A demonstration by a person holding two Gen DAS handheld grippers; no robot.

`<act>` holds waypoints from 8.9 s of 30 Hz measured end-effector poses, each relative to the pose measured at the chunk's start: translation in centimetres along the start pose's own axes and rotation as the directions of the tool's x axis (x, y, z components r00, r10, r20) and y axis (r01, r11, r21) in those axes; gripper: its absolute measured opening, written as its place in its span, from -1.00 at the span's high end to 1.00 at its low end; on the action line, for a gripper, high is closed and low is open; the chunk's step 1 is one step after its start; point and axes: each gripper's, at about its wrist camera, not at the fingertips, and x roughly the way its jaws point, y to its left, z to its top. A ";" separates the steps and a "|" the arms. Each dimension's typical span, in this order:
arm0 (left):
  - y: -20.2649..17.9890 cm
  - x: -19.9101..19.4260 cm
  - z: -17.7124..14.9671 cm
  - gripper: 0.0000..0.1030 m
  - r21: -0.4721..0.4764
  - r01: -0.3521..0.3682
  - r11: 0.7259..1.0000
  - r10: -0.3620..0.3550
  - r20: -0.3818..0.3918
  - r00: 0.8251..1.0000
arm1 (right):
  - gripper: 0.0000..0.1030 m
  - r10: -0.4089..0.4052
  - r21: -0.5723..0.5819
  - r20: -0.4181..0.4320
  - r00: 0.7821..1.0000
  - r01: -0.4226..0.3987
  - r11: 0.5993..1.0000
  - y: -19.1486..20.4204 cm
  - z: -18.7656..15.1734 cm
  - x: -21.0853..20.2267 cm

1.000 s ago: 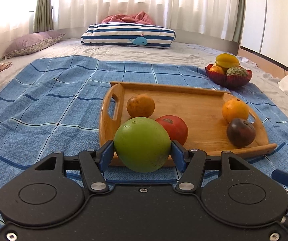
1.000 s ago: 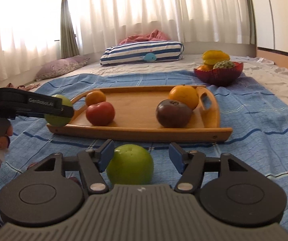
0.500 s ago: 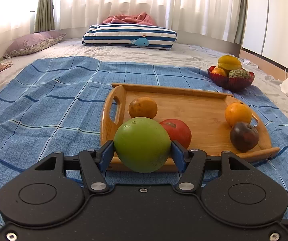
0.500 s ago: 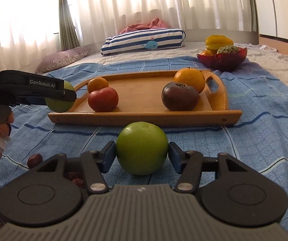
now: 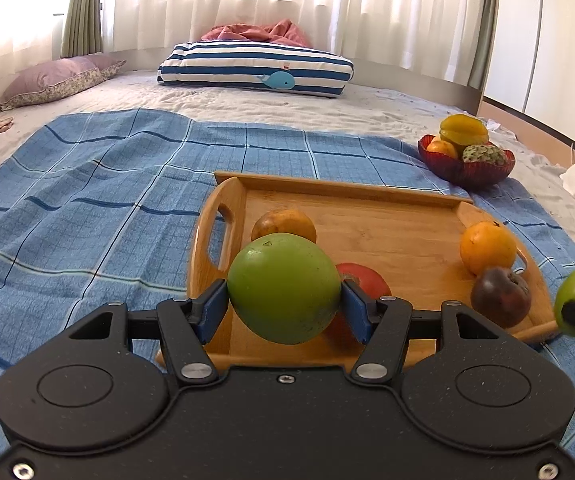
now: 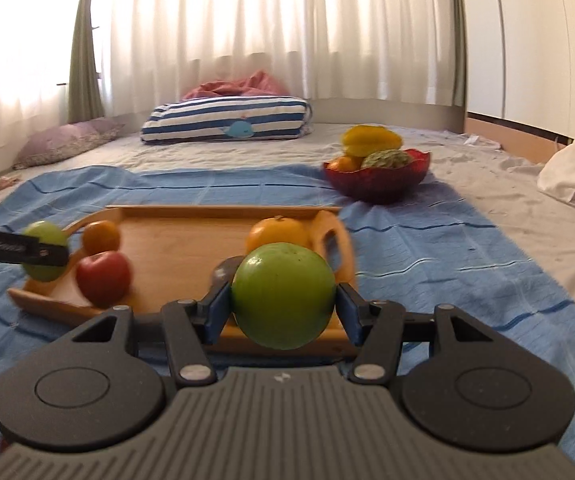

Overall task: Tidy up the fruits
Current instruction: 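Carry both green fruits onto the wooden tray and open both tools, then withdraw both tools from the tray toward the red dates on the cloth, then grasp a red date with the left tool while the right tool grasps another date, then carry both red dates onto the wooden tray and open both tools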

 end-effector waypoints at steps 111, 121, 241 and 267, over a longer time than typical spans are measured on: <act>2.2 -10.4 -11.6 -0.52 0.057 -0.028 0.998 0.022 0.102 0.995 | -0.17 0.158 -0.029 0.109 0.981 -0.156 0.987 9.7 -10.9 -8.2; 1.6 -11.6 -12.9 0.04 0.100 0.006 0.995 -0.015 0.091 0.996 | 0.32 0.126 -0.027 0.127 0.984 -0.123 0.992 11.1 -11.9 -9.7; 0.1 4.8 -2.0 0.63 0.025 -0.029 0.999 0.030 -0.022 0.999 | 0.59 0.072 0.046 -0.139 0.988 -0.066 0.997 8.6 -1.0 8.4; 0.7 0.7 -2.9 0.02 0.024 -0.011 1.000 0.011 0.000 1.000 | -0.23 0.114 0.015 -0.058 0.992 -0.113 0.993 8.3 -1.4 4.8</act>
